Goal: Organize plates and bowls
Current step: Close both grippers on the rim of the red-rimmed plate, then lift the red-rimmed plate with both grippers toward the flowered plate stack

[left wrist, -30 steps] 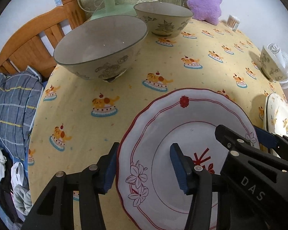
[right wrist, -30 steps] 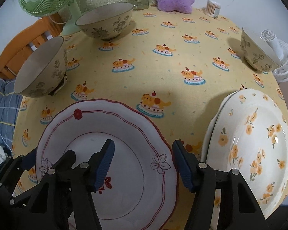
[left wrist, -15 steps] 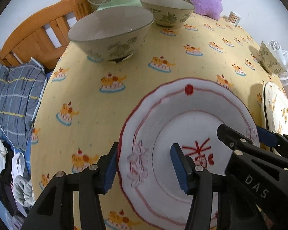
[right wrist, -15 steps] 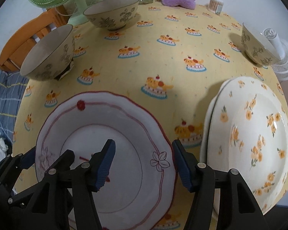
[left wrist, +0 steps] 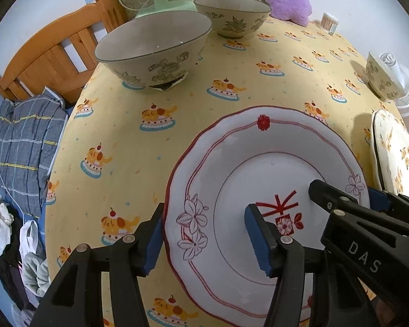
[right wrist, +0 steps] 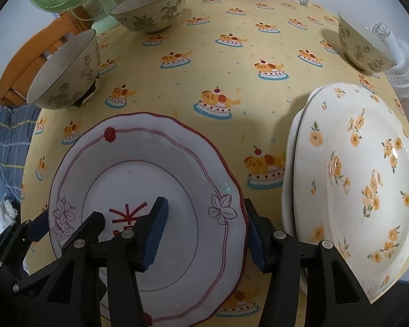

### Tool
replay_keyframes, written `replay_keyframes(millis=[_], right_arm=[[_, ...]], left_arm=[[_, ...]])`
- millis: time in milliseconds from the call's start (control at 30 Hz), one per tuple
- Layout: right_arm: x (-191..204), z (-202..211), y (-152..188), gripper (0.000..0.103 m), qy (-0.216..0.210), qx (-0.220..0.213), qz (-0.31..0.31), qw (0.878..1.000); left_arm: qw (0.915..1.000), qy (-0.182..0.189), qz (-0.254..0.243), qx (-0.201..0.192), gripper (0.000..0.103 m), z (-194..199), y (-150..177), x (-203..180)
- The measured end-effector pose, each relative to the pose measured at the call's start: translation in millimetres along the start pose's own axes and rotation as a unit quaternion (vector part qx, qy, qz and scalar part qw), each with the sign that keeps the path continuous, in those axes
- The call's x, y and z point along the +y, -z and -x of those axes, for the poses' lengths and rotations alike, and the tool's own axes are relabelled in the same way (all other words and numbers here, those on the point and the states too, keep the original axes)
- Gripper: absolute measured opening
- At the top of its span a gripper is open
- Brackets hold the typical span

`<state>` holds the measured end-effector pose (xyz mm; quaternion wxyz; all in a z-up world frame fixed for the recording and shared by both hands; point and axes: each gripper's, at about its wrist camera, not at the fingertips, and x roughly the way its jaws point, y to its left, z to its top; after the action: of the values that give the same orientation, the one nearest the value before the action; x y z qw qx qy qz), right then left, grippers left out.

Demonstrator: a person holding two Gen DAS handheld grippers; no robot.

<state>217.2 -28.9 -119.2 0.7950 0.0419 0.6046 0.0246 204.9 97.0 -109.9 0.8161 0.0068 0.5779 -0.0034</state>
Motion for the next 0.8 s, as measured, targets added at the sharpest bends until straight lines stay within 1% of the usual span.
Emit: replay_keyframes(millis=[133, 233, 400, 533, 800], right_arm=[[0.4, -0.6, -2.3, 0.057, 0.003, 0.007, 0.001, 1.000], [0.8, -0.1, -3.3, 0.057, 0.005, 0.013, 0.005, 1.000], [-0.5, 8.5, -2.2, 0.057, 0.008, 0.021, 0.008, 1.000], [0.5, 22.4, -3.7, 0.057, 0.014, 0.013, 0.012, 1.000], [5.5, 55.7, -4.8, 0.057, 0.022, -0.017, 0.002, 1.000]], left_arm=[[1.0000, 0.002, -0.001, 0.007, 0.059, -0.4, -2.4, -0.3], [0.9998, 0.005, -0.012, 0.011, 0.059, 1.0, -4.0, -0.7], [0.9997, 0.010, -0.020, 0.014, 0.058, 9.0, -4.0, -2.2], [0.9997, 0.019, -0.015, 0.009, 0.058, 21.2, -5.2, -0.7], [0.9990, 0.032, -0.027, -0.017, 0.059, 49.9, -10.5, 3.8]])
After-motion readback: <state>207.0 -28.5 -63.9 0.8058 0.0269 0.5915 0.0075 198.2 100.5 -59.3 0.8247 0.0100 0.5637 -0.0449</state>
